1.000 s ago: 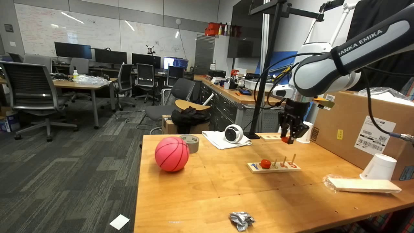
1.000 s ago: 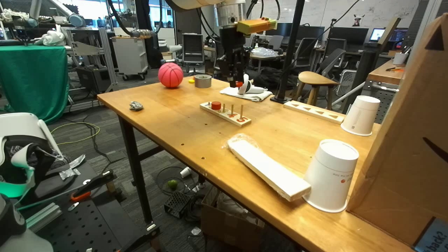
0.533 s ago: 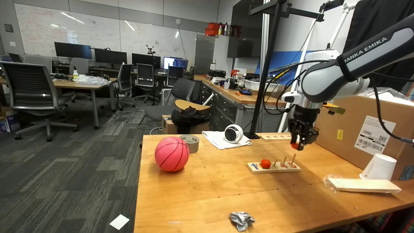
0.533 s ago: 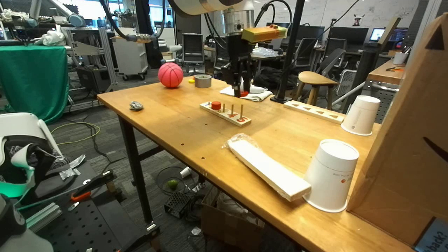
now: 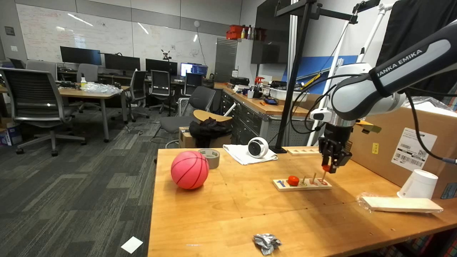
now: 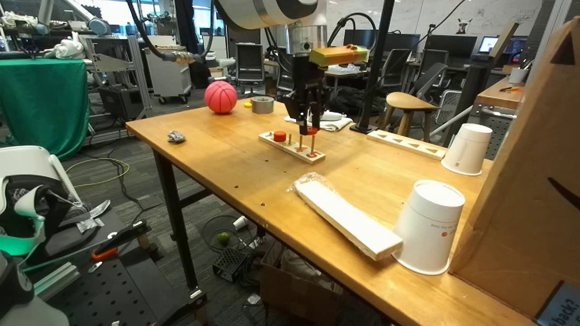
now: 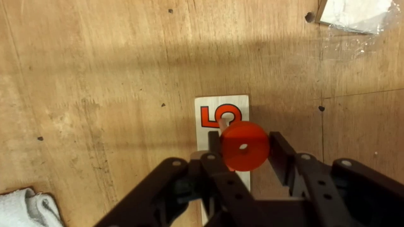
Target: Put the discs on the first road on the right of the wooden rock
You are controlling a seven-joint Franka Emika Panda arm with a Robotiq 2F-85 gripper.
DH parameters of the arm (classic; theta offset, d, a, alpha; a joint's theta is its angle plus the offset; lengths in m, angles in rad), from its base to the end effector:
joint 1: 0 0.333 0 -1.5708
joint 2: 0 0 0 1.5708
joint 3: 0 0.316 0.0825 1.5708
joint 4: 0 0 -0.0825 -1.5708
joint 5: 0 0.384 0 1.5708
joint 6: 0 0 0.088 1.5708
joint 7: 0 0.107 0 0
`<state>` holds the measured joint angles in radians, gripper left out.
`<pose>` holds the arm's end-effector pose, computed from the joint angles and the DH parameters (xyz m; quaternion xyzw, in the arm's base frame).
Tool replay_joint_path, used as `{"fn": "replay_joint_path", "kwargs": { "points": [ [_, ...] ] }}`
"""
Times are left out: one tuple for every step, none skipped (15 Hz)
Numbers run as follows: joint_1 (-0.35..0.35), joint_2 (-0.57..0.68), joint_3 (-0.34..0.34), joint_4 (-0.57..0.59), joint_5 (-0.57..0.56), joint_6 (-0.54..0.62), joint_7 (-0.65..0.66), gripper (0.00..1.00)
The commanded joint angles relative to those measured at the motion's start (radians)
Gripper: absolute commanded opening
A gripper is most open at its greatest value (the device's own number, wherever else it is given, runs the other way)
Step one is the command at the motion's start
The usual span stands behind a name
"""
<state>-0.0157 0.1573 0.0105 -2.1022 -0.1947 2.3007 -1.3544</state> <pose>0.5724 -0.0071 0.3488 0.7377 0.6709 -0.0299 0.0696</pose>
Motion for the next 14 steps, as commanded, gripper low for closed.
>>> {"fn": "replay_joint_path", "kwargs": {
  "points": [
    [-0.001, 0.018, 0.001, 0.027, -0.024, -0.011, 0.018, 0.17],
    [-0.001, 0.027, 0.0, 0.035, -0.029, -0.012, 0.02, 0.17],
    [-0.002, 0.033, -0.001, 0.04, -0.03, -0.013, 0.02, 0.17],
    [-0.003, 0.041, -0.001, 0.048, -0.03, -0.014, 0.019, 0.17],
    [-0.005, 0.05, -0.001, 0.056, -0.028, -0.014, 0.017, 0.17],
    [-0.006, 0.059, -0.002, 0.066, -0.029, -0.014, 0.017, 0.17],
    [-0.006, 0.066, -0.003, 0.076, -0.031, -0.016, 0.016, 0.17],
    [-0.007, 0.074, -0.003, 0.085, -0.033, -0.016, 0.018, 0.17],
    [-0.008, 0.081, -0.004, 0.094, -0.035, -0.016, 0.018, 0.17],
    [-0.008, 0.087, -0.005, 0.102, -0.036, -0.017, 0.018, 0.17],
    [-0.01, 0.093, -0.005, 0.106, -0.037, -0.017, 0.018, 0.17],
    [-0.01, 0.098, -0.006, 0.109, -0.039, -0.017, 0.02, 0.17],
    [-0.012, 0.103, -0.006, 0.111, -0.041, -0.018, 0.02, 0.17],
    [-0.013, 0.107, -0.006, 0.111, -0.044, -0.019, 0.022, 0.17]
  ]
}}
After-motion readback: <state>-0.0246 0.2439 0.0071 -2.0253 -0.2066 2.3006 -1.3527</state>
